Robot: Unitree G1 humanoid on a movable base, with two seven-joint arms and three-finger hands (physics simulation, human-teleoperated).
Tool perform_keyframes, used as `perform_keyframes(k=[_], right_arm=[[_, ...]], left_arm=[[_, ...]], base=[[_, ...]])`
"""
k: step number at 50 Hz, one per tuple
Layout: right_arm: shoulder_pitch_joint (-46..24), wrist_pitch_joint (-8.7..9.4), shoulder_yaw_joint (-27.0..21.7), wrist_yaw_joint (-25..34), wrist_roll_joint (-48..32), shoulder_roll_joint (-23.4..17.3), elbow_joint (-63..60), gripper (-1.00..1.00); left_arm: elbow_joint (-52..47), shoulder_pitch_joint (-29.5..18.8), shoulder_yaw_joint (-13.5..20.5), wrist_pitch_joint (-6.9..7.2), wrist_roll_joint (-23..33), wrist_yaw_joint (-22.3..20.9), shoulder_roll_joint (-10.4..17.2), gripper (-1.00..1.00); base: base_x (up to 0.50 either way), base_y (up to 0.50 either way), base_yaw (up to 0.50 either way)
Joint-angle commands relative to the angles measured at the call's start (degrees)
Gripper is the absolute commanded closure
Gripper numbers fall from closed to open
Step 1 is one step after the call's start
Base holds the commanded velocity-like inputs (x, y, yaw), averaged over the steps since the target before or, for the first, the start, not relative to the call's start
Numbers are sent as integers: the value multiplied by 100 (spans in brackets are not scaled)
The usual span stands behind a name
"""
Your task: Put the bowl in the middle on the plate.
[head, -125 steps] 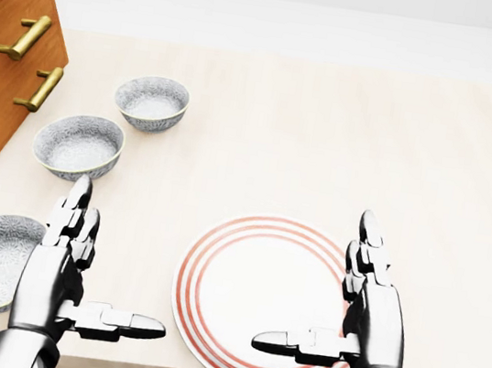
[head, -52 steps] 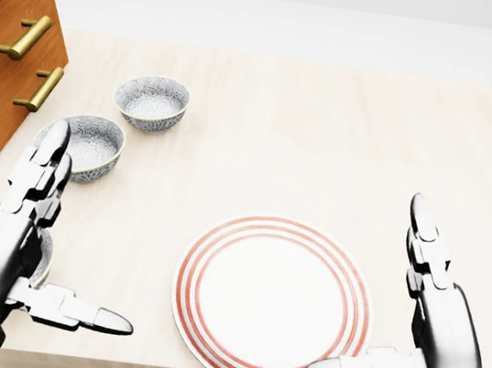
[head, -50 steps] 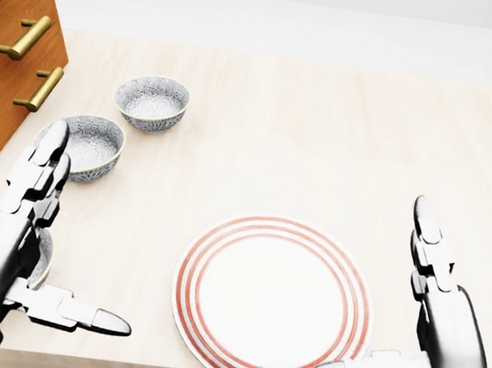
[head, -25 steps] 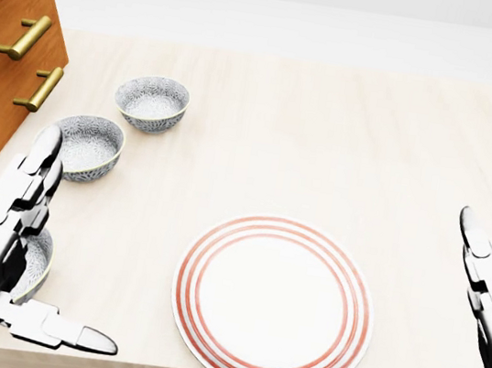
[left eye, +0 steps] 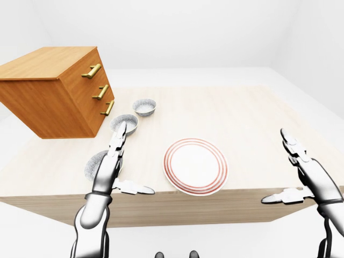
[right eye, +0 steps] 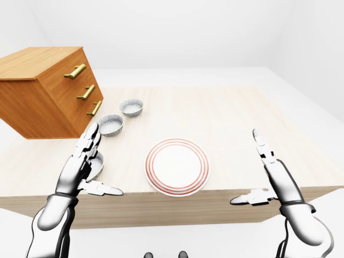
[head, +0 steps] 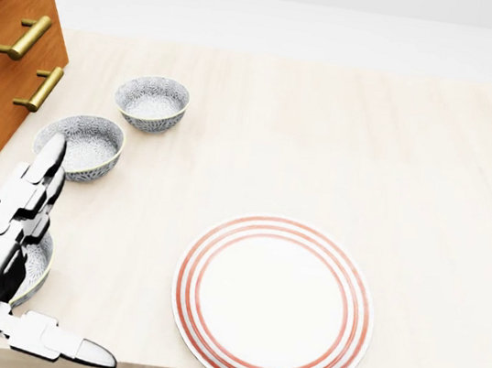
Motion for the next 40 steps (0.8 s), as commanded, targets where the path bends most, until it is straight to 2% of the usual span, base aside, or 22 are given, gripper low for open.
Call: perform_keyframes(k=[1, 7, 12, 17, 18, 26, 30, 40], right_arm=[[182, 0, -833, 328, 131, -3, 98, -100], [200, 0, -1102, 328, 257, -14, 7, -100], [188, 0, -1233, 328, 492, 79, -97, -100], [166, 0, -1137, 260, 412, 169, -139, -100], [158, 0, -1100, 68, 325, 196, -115, -100], [100, 0, -818, -298, 388, 350, -593, -100], [60, 0, -706, -198, 749, 453, -995, -100], [89, 0, -677, -241, 808, 427, -1009, -100]], left_arm=[[-19, 51, -49, 0, 55, -6, -20, -100], [309, -21, 28, 0, 2, 38, 18, -100], [338, -50, -75, 0, 43, 78, 1, -100], [112, 26, -174, 0, 96, 74, -30, -100], [-18, 24, -181, 0, 110, 55, -31, -100], [-221, 6, -211, 0, 137, 15, -25, -100], [-102, 0, -223, 0, 128, 58, -40, -100], [-97, 1, -229, 0, 123, 67, -33, -100]], base=[[0, 0, 0], [0, 0, 0], [0, 0, 0], [0, 0, 0], [0, 0, 0], [0, 0, 0], [0, 0, 0], [0, 0, 0]])
